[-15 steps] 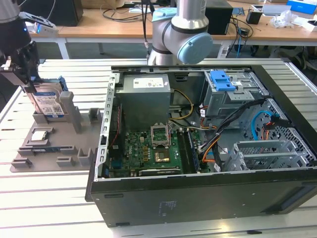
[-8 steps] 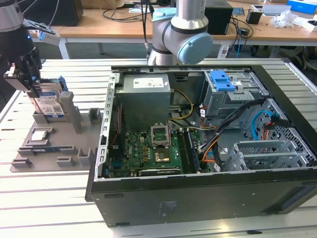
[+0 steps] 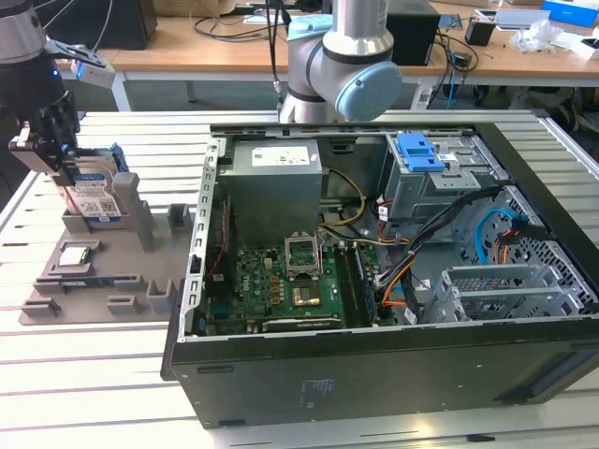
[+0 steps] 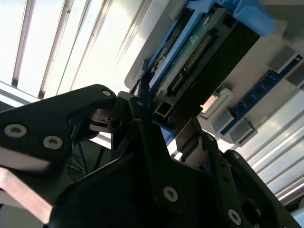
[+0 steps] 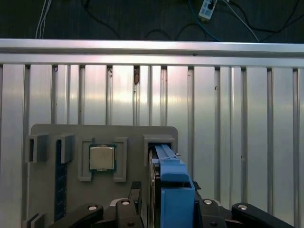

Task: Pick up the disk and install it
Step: 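Pick up the disk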

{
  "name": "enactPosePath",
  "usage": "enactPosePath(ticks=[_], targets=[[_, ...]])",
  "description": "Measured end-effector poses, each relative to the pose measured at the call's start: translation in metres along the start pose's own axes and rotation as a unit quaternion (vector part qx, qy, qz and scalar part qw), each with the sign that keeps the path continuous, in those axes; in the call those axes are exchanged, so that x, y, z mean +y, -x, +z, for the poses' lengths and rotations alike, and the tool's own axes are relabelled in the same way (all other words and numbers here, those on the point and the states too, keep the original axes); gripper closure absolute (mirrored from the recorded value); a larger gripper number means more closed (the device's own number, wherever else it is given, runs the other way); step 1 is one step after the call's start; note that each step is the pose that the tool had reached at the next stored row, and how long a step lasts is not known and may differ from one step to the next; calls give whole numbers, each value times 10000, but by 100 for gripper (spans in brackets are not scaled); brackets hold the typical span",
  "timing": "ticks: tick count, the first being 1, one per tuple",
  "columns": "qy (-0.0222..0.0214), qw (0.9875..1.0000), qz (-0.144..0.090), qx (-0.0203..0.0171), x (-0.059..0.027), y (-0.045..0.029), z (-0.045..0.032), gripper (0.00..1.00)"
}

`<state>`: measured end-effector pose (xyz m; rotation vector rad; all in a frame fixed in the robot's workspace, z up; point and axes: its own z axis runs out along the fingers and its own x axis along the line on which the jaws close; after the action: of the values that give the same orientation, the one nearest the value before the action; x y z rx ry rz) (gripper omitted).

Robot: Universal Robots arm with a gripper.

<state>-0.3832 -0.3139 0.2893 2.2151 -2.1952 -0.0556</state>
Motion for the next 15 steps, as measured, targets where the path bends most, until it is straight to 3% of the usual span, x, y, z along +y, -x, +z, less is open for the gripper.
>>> enactPosePath(ticks=[15], targets=[[0, 10000, 0, 0, 16, 0, 27, 53]])
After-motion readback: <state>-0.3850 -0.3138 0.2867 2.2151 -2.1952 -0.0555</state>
